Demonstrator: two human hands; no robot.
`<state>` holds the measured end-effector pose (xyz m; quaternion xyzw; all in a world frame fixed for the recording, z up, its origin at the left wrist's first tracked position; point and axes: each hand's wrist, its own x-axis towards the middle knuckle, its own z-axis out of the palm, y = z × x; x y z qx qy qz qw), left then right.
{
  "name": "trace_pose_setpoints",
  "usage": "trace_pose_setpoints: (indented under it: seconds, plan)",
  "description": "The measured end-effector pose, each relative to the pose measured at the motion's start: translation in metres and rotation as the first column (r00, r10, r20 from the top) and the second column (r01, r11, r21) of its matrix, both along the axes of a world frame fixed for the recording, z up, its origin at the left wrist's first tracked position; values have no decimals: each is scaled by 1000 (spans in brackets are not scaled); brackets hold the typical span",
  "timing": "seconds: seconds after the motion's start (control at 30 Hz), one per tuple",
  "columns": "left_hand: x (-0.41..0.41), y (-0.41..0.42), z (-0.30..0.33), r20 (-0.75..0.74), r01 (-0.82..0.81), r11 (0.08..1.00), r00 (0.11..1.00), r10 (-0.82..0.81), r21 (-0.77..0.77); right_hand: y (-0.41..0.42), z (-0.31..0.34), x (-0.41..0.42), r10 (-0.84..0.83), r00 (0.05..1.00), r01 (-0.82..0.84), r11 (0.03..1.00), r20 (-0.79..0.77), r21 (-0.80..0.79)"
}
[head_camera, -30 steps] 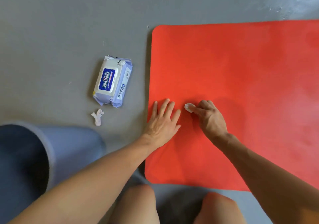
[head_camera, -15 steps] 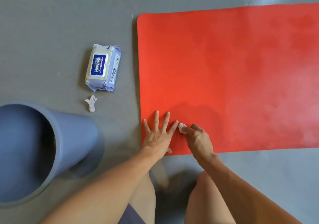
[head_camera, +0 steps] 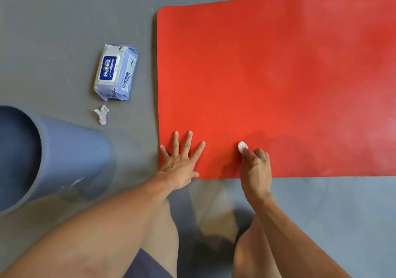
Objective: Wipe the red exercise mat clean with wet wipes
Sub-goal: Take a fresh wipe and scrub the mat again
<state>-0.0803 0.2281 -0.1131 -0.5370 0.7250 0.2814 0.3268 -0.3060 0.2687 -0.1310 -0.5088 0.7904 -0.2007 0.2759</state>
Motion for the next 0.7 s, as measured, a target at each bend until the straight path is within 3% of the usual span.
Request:
trace_pose_setpoints:
  seconds: [0.07, 0.17, 0.27, 0.37, 0.43, 0.5, 0.57, 0.6, 0.7]
  plan:
    - [0, 2, 1, 1, 1, 1000, 1000, -2, 7, 11, -2, 28, 39, 999, -39, 999, -11, 21]
    - [2, 3, -1, -10, 0, 1000, 1000, 1, 2, 31, 10, 80, 291, 954, -295, 953, 70, 62]
    - [4, 3, -1, -14, -4, 1000, 1000, 4, -11, 26, 1, 70, 467, 884, -467, 884, 18, 4]
    - [3, 3, 0, -16, -1, 1000, 1000, 1, 12, 10, 13, 21, 307, 952, -305, 950, -12, 60]
    - [3, 3, 0, -25, 2, 1000, 1000, -2, 4, 1, 29, -5, 204, 964, -193, 978, -168, 74]
    - [2, 2, 0, -30, -4, 1000, 1000, 4, 1, 2, 29, -1, 33, 992, -23, 997, -125, 79]
    - [3, 3, 0, -43, -12, 1000, 999, 12, 6, 11, 20, 33, 91, 988, -81, 993, -124, 81]
    - [4, 3, 0, -50, -14, 1000, 999, 15, 10, 21, 18, 58, 129, 991, -127, 990, -29, 56]
    - [6, 3, -1, -66, -14, 1000, 998, 14, -1, 41, 9, 94, 382, 923, -384, 922, 47, 45]
